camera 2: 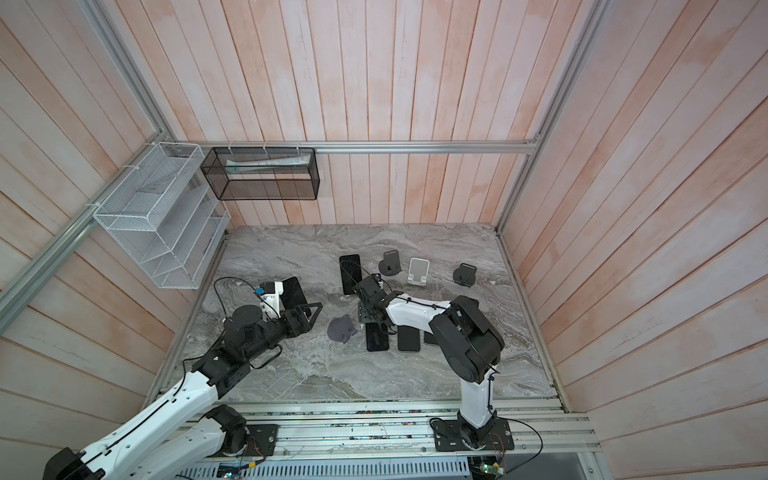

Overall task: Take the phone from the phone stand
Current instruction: 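Lay the pink-edged phone flat with the right gripper while the left gripper approaches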

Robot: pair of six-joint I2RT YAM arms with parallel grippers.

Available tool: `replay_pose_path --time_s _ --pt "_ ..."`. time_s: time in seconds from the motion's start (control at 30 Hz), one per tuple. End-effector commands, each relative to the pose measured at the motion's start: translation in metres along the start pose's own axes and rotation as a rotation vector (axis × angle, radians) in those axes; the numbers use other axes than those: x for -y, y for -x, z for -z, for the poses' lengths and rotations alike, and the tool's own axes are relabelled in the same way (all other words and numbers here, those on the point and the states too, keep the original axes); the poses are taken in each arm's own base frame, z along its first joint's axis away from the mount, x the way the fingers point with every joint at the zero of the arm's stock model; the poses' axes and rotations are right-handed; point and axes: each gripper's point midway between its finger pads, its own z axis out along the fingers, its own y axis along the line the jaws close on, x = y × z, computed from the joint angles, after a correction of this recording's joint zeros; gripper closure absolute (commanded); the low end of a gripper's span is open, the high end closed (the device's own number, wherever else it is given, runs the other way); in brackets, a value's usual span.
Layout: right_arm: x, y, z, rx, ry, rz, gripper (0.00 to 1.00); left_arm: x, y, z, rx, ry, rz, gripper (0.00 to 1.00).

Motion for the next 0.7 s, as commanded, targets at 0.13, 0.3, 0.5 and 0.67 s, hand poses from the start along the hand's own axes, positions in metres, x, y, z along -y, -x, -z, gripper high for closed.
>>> replay_pose_path --time_s 0.13,0.3,0.5,0.67 --pt "0.008 -0.011 -0.010 -0.023 -0.029 -0.021 0.35 0.010 -0.017 -0.006 -0.060 -0.062 -0.049 0.02" --pt "0.013 -0.018 -0.016 -0.039 -0.048 -0.024 0.34 0.015 -0.027 -0.012 -0.093 -0.069 -0.075 0.02" --pt "0.018 -0.021 -0.017 -0.042 -0.059 -0.031 0.31 0.019 -0.035 -0.015 -0.123 -0.075 -0.112 0.02" --pt "0.021 -0.025 -0.017 -0.049 -0.063 -0.031 0.28 0.015 -0.044 -0.019 -0.152 -0.059 -0.136 0.03"
